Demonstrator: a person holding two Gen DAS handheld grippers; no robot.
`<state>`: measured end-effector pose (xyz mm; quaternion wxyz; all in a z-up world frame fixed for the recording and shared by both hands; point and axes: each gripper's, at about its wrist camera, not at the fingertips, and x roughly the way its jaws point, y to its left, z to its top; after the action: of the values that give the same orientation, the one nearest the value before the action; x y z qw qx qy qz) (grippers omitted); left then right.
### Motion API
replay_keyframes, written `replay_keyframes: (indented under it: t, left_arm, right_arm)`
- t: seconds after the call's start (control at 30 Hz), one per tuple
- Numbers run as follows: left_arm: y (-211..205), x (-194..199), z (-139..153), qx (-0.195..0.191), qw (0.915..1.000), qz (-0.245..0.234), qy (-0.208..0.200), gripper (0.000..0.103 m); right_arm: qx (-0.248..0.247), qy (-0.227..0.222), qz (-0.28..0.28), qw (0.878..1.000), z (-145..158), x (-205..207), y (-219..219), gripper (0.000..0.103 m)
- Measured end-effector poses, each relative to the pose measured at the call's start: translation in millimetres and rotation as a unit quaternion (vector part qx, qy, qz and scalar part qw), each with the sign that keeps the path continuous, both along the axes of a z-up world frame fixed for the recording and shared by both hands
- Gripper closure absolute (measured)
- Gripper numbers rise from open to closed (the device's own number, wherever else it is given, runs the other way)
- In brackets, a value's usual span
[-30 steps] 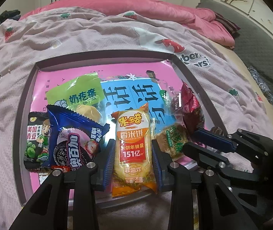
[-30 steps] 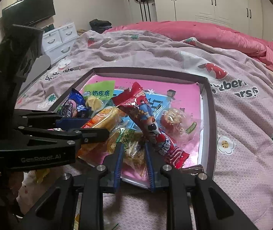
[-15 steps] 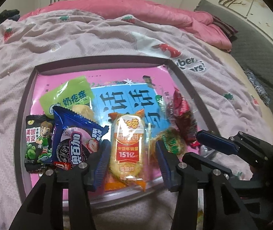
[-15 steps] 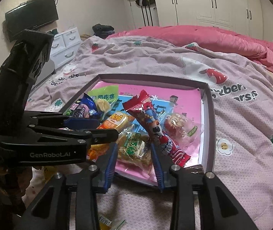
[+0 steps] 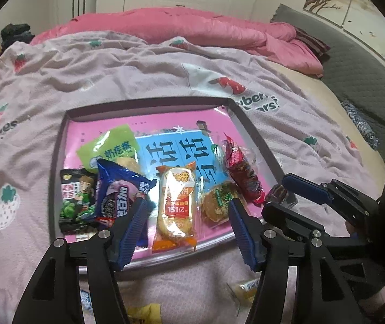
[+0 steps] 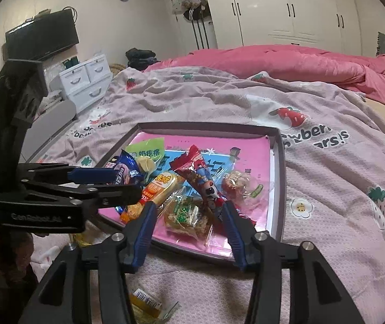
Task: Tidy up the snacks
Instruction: 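Move both tools back from the tray toward the yellow wafer bar and cake packet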
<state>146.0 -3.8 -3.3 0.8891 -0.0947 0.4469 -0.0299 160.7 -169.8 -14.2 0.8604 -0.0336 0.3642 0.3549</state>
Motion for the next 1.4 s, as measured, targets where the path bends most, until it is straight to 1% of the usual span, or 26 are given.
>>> replay_keyframes:
  t: [0.07,0.1,0.13,0.3,0.37,0.4,0.77,1.03,1.17,1.4]
  left_arm:
    - [0,-4,4,0.004,1.0,0.002,-0.002,0.035]
    - [1,-7,6,0.006,1.0,0.003,-0.004,0.031]
    - [1,-9,8,0.008,0.9999,0.005,-0.006,0.03]
    - [4,-19,17,0.014,0.9998,0.012,-0.011,0.029]
    - [7,-24,20,0.01,0.9998,0.015,-0.01,0.029]
    - [10,-27,21,0.009,0.9998,0.018,-0.009,0.029]
    - [44,-52,23,0.001,0.9985,0.055,0.006,0.029]
    - [61,-75,8,-0.02,0.9955,0.084,0.039,0.029]
    - [68,-83,-5,-0.049,0.9915,0.101,0.065,0.029]
    - [67,-93,-17,-0.062,0.9879,0.113,0.086,0.029]
  right_arm:
    - [0.003,-0.001,-0.001,1.0,2,-2,-2,0.05]
    - [0.004,-0.003,-0.001,1.0,3,-3,-3,0.05]
    - [0.004,-0.005,-0.001,1.0,4,-5,-3,0.05]
    - [0.006,-0.009,0.003,1.0,8,-14,-4,0.048]
    - [0.005,-0.012,0.004,1.0,11,-19,-4,0.043]
    - [0.006,-0.013,0.006,1.0,12,-21,-4,0.042]
    - [0.005,-0.014,0.004,1.0,16,-34,-5,0.041]
    - [-0.004,-0.013,0.014,1.0,15,-45,-2,0.041]
    - [-0.015,-0.009,0.023,1.0,12,-50,0,0.041]
    - [-0.035,0.01,0.027,0.999,2,-61,2,0.041]
